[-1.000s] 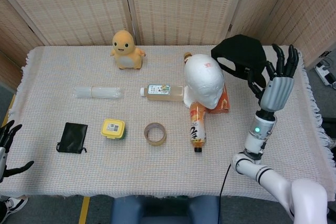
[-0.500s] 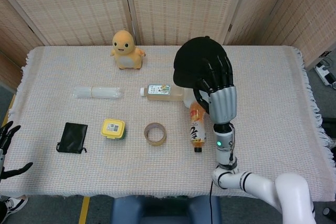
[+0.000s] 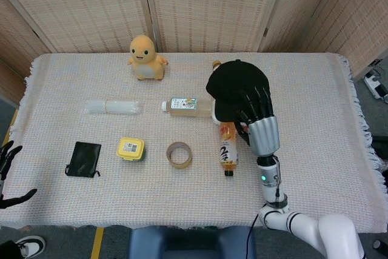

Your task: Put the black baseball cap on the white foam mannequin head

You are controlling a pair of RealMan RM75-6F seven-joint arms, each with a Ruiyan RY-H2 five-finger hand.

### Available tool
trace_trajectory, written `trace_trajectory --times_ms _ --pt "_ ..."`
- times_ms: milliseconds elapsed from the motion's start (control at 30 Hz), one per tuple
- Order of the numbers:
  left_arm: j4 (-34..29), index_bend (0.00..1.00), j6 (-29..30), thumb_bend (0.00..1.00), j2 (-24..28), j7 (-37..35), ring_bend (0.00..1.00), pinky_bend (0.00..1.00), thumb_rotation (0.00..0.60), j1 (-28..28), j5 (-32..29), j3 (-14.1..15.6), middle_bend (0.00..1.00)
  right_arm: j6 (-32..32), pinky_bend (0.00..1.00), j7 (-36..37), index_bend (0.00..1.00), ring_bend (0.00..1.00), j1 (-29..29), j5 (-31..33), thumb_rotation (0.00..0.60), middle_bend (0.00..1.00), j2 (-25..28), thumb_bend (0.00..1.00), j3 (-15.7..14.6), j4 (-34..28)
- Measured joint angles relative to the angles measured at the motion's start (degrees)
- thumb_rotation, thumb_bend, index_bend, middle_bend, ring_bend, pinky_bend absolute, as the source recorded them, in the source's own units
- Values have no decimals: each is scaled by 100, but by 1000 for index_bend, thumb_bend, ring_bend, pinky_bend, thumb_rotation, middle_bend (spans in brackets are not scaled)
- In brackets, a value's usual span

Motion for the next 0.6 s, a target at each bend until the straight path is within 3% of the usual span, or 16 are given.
trace_trajectory --times_ms 67,133,200,233,600 --pt "5 116 -18 132 -11 8 0 59 600 -8 -5 0 0 -109 0 168 716 0 -63 68 600 149 -62 281 11 185" --pt "11 111 -23 132 -19 21 0 59 600 -12 -13 -4 0 -236 0 269 348 0 -142 130 600 64 -88 229 19 282" --pt "18 109 -28 131 -27 26 0 58 600 -14 -32 -13 0 -272 0 280 100 0 -214 138 600 11 -55 209 8 289" --pt "20 109 -31 131 -30 30 0 58 600 -15 -43 -17 0 -260 0 282 27 0 -258 127 600 1 -8 202 -5 258" --pt "1 109 -26 131 -62 139 0 59 600 -17 -5 -2 0 137 0 341 0 0 -1045 -114 600 0 845 170 -348 -780"
